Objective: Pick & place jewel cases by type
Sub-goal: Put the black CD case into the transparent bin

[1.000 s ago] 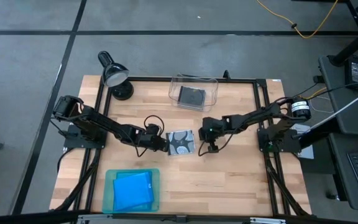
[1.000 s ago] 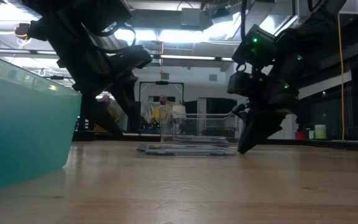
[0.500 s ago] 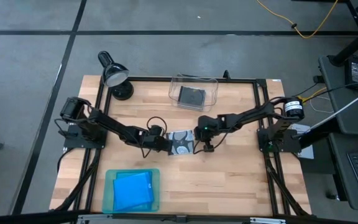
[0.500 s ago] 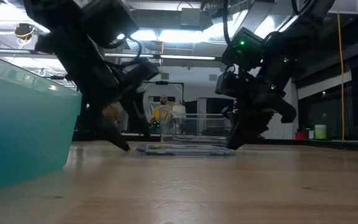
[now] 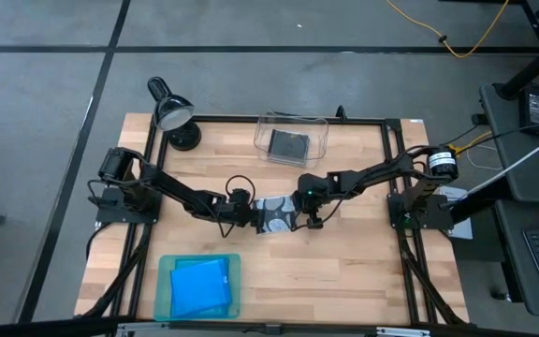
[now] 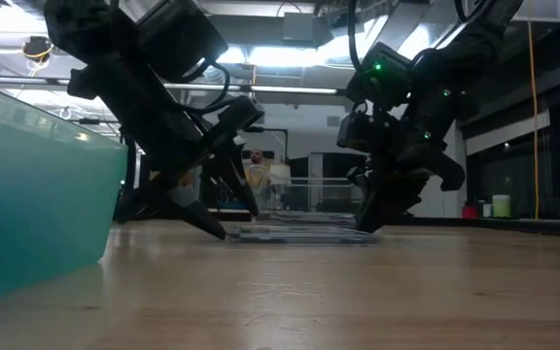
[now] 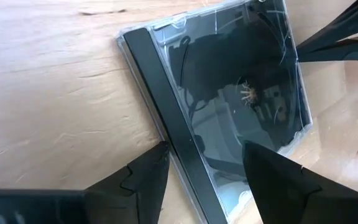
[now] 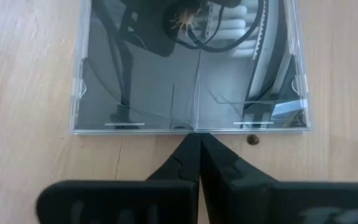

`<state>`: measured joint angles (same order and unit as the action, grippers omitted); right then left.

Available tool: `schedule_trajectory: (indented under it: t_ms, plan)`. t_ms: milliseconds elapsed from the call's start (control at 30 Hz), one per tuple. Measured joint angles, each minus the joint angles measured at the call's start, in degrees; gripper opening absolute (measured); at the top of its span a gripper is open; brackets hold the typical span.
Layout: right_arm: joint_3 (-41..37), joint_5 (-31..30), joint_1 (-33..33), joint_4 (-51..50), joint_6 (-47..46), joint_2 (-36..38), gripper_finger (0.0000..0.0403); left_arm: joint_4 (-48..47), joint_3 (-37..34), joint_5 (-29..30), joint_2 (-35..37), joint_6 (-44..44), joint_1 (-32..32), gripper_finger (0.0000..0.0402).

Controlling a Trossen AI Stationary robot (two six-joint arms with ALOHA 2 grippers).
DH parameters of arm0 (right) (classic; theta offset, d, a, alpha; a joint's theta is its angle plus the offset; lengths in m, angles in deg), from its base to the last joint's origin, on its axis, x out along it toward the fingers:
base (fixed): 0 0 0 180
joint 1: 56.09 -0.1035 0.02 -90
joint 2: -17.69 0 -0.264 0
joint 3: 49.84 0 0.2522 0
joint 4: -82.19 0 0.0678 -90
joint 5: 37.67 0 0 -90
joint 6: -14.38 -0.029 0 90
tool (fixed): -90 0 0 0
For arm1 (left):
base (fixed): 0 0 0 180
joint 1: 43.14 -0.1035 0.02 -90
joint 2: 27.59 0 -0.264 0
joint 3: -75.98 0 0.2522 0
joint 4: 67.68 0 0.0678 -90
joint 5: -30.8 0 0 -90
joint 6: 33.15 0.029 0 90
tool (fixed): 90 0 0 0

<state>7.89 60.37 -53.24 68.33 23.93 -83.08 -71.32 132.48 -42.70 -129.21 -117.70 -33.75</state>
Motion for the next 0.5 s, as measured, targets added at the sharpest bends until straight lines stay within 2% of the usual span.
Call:
schedule_trajectory:
  t_ms: [267,400,500]
  plan:
    - [0.0,0.1,0.0,-0.3,0.0,0.0,0.0007,2.4,-0.1,2.0,0.7,1.7,0.3,0.0195]
    - [0.0,0.1,0.0,-0.2,-0.1,0.0,0.0007,1.1,-0.2,6.3,2.9,5.1,0.1,0.0194]
    - [0.0,0.1,0.0,-0.2,-0.1,0.0,0.0007,0.8,-0.2,7.4,4.2,5.5,0.1,0.0197]
